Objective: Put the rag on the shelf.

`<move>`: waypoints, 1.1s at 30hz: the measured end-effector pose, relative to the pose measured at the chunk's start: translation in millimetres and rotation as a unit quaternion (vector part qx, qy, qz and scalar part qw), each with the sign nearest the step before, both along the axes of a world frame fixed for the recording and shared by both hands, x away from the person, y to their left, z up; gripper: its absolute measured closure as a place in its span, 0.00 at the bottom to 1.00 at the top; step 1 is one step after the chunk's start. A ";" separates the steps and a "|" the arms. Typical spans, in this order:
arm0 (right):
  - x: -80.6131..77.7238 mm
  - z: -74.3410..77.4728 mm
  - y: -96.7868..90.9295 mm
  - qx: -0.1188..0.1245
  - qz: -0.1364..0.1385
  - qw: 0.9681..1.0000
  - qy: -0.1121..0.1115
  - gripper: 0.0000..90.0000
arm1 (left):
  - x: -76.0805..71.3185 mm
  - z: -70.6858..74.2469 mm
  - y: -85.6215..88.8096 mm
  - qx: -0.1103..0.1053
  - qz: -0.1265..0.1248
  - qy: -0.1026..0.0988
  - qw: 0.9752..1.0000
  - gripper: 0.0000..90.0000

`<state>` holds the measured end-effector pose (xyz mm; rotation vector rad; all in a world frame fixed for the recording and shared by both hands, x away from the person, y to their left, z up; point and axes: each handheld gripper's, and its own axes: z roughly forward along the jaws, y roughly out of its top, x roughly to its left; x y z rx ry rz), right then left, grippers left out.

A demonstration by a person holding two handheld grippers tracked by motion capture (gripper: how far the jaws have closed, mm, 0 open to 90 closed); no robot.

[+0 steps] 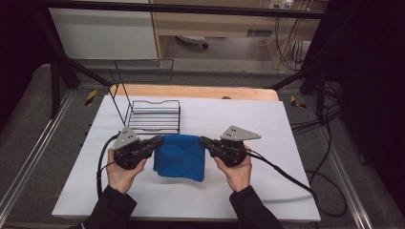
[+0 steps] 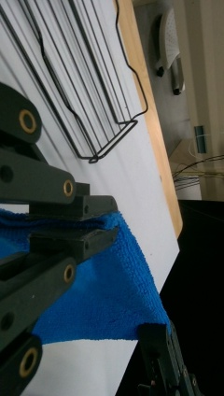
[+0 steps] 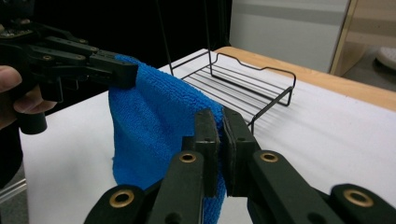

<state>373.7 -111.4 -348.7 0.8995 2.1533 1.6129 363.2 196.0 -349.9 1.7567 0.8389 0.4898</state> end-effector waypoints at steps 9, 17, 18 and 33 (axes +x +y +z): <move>-0.7 21.2 5.7 0.010 -0.003 0.999 -0.038 0.96 | 0.0 13.8 3.8 -0.013 0.009 -0.021 1.000 0.94; 2.3 35.8 10.6 0.016 -0.007 0.998 -0.063 0.96 | 1.2 28.0 8.7 -0.027 0.015 -0.044 0.999 0.94; 2.3 35.8 10.6 0.016 -0.007 0.998 -0.063 0.96 | 1.5 29.2 9.4 -0.029 0.017 -0.046 0.998 0.94; 4.8 58.4 30.3 0.028 -0.013 0.994 -0.108 0.96 | 3.5 48.8 25.4 -0.058 0.040 -0.077 0.995 0.94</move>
